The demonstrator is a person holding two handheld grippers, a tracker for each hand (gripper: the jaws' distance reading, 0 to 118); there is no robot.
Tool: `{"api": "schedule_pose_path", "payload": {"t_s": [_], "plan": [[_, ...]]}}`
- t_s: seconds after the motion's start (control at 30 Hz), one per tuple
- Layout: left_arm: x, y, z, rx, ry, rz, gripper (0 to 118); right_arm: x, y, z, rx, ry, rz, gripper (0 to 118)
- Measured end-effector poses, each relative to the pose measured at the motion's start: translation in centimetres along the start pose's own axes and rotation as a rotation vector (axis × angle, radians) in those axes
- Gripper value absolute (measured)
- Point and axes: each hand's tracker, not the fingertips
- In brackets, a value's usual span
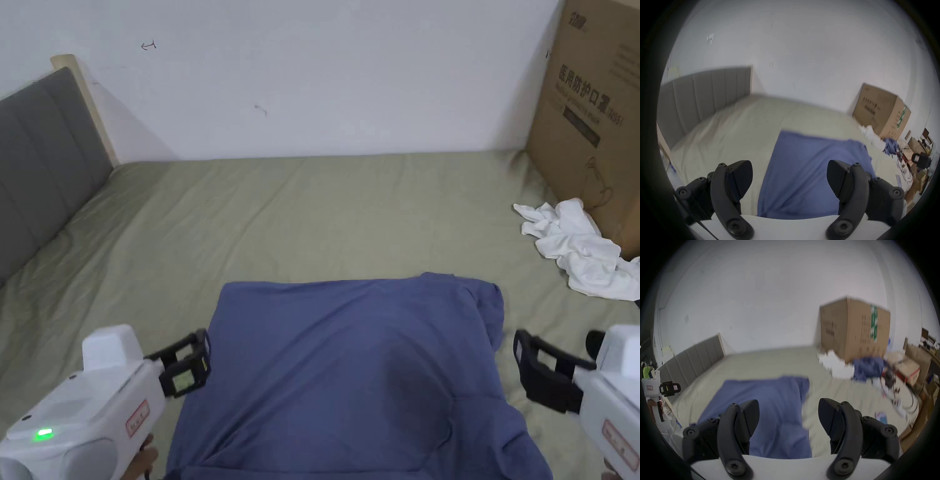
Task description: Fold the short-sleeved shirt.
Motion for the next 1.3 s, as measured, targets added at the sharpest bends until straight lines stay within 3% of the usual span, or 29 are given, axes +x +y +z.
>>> {"api": "schedule_pose_path", "payload": {"t_s": [0.17,0.27,0.3,0.33,0.4,0.43,0.63,1.03,1.1,1.13,1.17,1.2,1.23,1.3], "plan": [[2.8,1.8,0.9,0.186,0.073,-0.120,94,-2.6,2.8,0.3,0.120,-0.089,0.072,78],[3.1,1.4,1.1,0.212,0.059,-0.091,70,-3.1,2.6,0.4,0.140,-0.108,0.068,72],[3.2,1.3,1.1,0.213,0.058,-0.088,52,-3.6,2.7,0.6,0.145,-0.112,0.064,66],[3.4,1.1,1.1,0.213,0.059,-0.091,37,-3.8,2.6,0.7,0.151,-0.115,0.061,55],[3.2,0.8,1.1,0.215,0.045,-0.088,0,-4.1,2.4,0.6,0.158,-0.123,0.076,8],[3.3,0.6,1.1,0.220,0.016,-0.089,0,-4.4,2.6,0.7,0.157,-0.130,0.085,2],[2.3,0.6,0.8,0.157,0.001,-0.070,0,-4.8,2.6,0.8,0.162,-0.116,0.099,1],[-4.3,-7.1,-3.1,-0.399,0.014,-0.052,0,-4.4,1.4,0.0,0.103,-0.090,0.085,1],[-5.3,-9.2,-3.5,-0.462,0.033,-0.053,19,-4.4,1.1,-0.2,0.086,-0.089,0.088,2],[-5.8,-10.0,-3.8,-0.506,0.034,-0.047,37,-4.4,1.0,-0.2,0.079,-0.087,0.087,2],[-6.2,-11.0,-4.3,-0.552,0.050,-0.028,70,-4.4,0.8,-0.3,0.072,-0.084,0.086,2],[-6.6,-11.9,-4.7,-0.603,0.091,-0.012,89,-4.4,0.5,-0.3,0.065,-0.083,0.083,2],[-6.8,-12.7,-4.9,-0.625,0.113,-0.008,102,-4.3,0.4,-0.4,0.057,-0.083,0.081,1],[-7.0,-13.9,-5.0,-0.627,0.117,-0.027,105,-4.2,-0.1,-0.5,0.039,-0.082,0.077,2]]}}
